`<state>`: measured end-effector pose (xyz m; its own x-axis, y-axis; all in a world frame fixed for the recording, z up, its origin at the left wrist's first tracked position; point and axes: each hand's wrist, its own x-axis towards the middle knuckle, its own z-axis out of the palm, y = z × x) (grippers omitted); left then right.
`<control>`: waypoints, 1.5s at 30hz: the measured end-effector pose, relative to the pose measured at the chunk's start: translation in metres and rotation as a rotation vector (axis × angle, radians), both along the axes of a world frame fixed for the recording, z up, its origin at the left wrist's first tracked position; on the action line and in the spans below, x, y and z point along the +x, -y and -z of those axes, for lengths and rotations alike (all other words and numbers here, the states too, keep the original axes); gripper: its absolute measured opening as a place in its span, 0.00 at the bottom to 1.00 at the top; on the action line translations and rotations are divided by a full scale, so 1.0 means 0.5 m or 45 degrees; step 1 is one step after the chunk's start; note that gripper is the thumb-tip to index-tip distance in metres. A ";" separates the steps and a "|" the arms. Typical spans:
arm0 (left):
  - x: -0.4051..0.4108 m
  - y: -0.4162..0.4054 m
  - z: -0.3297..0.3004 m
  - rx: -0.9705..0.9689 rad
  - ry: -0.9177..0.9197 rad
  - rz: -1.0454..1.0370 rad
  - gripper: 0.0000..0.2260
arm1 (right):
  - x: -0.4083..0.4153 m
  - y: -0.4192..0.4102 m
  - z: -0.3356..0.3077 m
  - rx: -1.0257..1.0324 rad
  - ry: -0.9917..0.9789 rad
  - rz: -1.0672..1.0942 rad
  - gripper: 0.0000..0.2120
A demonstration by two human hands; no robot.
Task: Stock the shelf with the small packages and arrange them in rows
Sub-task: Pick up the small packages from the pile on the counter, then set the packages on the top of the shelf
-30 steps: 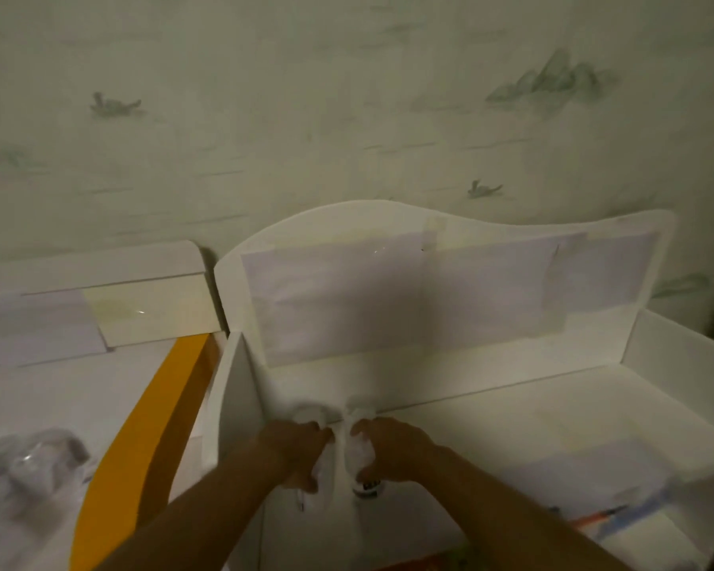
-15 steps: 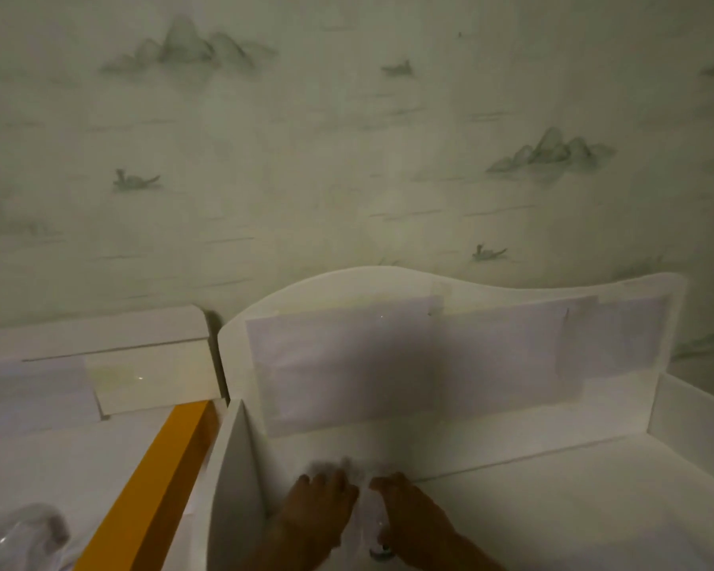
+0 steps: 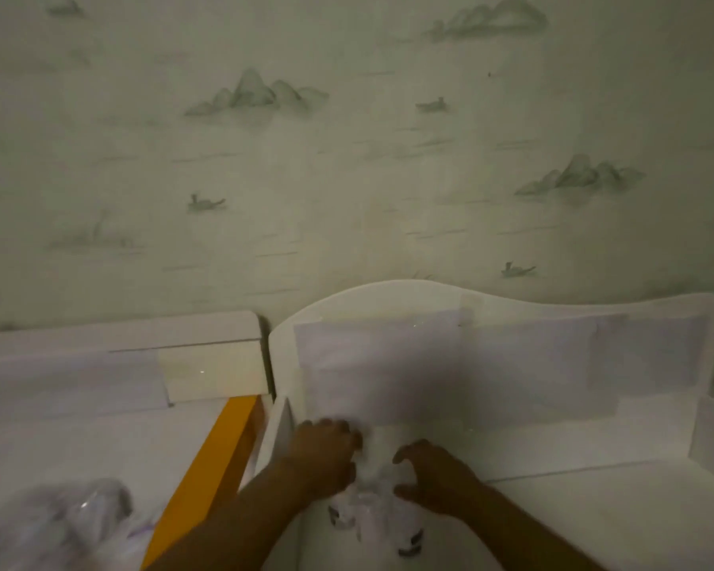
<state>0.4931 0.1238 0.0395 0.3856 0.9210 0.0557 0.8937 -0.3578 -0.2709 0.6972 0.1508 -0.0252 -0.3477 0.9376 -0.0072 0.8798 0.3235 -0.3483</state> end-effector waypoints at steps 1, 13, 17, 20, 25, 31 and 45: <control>-0.018 0.013 -0.025 0.043 0.039 -0.003 0.19 | -0.012 0.008 -0.033 0.045 0.021 -0.014 0.24; -0.345 0.179 -0.104 -0.029 0.366 -0.317 0.23 | -0.251 0.070 -0.217 0.247 -0.135 -0.415 0.17; -0.453 0.223 -0.114 -0.087 0.180 -0.379 0.23 | -0.324 0.099 -0.228 0.251 -0.123 -0.505 0.17; -0.538 0.245 -0.114 -0.106 0.168 -0.421 0.22 | -0.389 0.113 -0.243 0.288 -0.105 -0.502 0.18; -0.682 0.271 -0.083 -0.155 0.189 -0.417 0.20 | -0.542 0.151 -0.253 0.297 -0.061 -0.504 0.18; -0.894 0.322 -0.006 -0.292 0.270 -0.421 0.20 | -0.784 0.214 -0.194 0.235 0.042 -0.484 0.16; -1.064 0.302 0.139 -0.421 0.427 -0.330 0.21 | -0.914 0.214 -0.083 0.034 0.348 -0.239 0.20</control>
